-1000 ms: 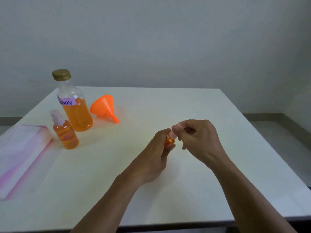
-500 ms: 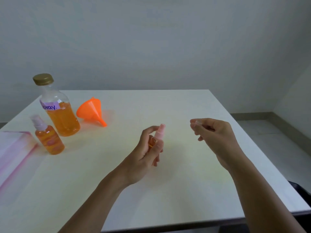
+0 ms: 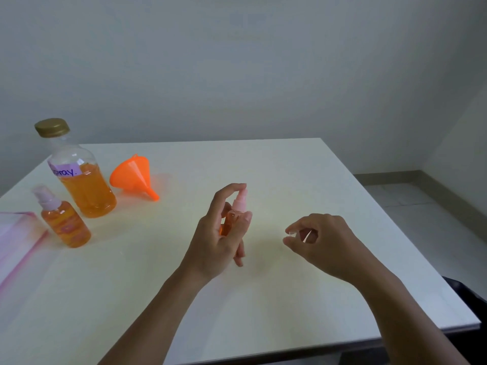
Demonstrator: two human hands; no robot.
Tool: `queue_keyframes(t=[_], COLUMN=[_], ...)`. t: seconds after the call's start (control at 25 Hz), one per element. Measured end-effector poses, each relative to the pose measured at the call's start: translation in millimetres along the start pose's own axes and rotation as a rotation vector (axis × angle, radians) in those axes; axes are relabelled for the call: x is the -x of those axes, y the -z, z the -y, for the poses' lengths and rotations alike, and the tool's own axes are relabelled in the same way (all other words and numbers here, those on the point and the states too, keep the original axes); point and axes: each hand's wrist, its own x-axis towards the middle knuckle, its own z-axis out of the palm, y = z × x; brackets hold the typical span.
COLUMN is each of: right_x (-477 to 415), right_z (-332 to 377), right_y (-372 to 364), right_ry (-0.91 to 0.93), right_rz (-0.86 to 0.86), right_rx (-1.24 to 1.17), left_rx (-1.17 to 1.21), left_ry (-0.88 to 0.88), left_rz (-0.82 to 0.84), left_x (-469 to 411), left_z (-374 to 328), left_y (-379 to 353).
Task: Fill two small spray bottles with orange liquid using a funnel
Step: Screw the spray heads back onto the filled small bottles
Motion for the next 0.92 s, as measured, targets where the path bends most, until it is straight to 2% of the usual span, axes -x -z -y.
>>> queue_keyframes(t=[0.16, 0.32, 0.44, 0.64, 0.84, 0.92], right_x=[8.2, 11.8, 11.6, 10.8, 8.3, 7.8], right_z=[-3.2, -1.3, 0.2, 0.2, -1.0, -1.1], right_y=[0.3, -2.3, -3.4, -2.8, -2.4, -2.1], right_ry=[0.018, 0.050, 0.066, 0.084, 0.093, 0.098], right_rz=[0.015, 0.024, 0.021, 0.023, 0.021, 0.017], right_rx=[0.016, 0.016, 0.012, 0.021, 0.028, 0.026], left_rx=[-0.141, -0.165, -0.138, -0.447, -0.821, -0.883], left_ry=[-0.037, -0.015, 0.011, -0.150, -0.136, -0.136], left_rz=[-0.075, -0.117, -0.080, -0.084, -0.135, -0.198], left_x=[-4.4, -6.8, -8.4, -12.7, -18.3, -21.4], left_z=[2.5, 4.7, 7.8, 10.8, 15.0, 16.2], left_y=[-1.6, -1.8, 0.3, 5.5, -1.7, 0.6])
